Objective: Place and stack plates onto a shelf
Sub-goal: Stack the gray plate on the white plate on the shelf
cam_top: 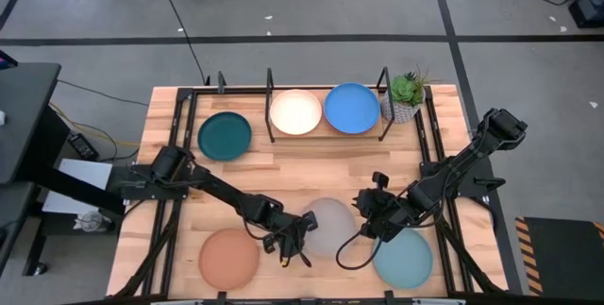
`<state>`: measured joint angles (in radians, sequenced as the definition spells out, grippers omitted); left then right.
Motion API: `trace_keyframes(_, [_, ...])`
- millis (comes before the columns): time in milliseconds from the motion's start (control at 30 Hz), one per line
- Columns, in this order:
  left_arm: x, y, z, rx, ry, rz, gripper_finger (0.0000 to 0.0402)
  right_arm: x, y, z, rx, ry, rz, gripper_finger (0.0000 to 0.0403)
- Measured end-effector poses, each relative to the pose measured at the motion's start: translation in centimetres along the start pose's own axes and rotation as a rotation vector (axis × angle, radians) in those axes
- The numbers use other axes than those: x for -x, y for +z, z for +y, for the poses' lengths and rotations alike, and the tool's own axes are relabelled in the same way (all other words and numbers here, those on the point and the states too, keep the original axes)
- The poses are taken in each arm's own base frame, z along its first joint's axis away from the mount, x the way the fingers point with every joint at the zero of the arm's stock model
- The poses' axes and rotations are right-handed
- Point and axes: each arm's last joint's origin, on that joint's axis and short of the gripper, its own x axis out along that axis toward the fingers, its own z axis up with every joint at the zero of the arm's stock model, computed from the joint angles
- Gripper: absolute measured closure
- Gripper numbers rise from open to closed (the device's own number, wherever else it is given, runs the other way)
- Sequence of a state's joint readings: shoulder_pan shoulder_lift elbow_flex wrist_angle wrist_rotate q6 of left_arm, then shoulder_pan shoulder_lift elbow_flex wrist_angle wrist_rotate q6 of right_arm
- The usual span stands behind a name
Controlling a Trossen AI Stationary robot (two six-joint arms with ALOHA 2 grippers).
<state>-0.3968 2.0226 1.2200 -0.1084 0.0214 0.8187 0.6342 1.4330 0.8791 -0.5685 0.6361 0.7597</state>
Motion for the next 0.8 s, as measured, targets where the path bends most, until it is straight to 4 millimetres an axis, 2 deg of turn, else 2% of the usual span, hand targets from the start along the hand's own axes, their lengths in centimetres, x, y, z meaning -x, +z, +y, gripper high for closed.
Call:
trace_keyframes(200, [1.7,0.2,0.3,0.027,0.039,0.076,0.0386,0.0,0.0,0.0,0.001,-0.001,0.001,0.0331])
trace_keyframes(433, [6.0,-0.1,1.4,0.147,0.113,0.201,0.0387,0.0,0.0,0.0,0.003,-0.01,-0.005,0.0331])
trace_keyframes(633, [9.2,-2.7,3.3,0.293,0.142,0.305,0.0387,0.0,0.1,-0.1,0.011,-0.031,-0.026,0.0331])
trace_keyframes(800, [10.8,-5.5,5.9,0.361,0.185,0.297,0.0387,0.0,0.1,-0.1,0.023,-0.038,-0.036,0.0331])
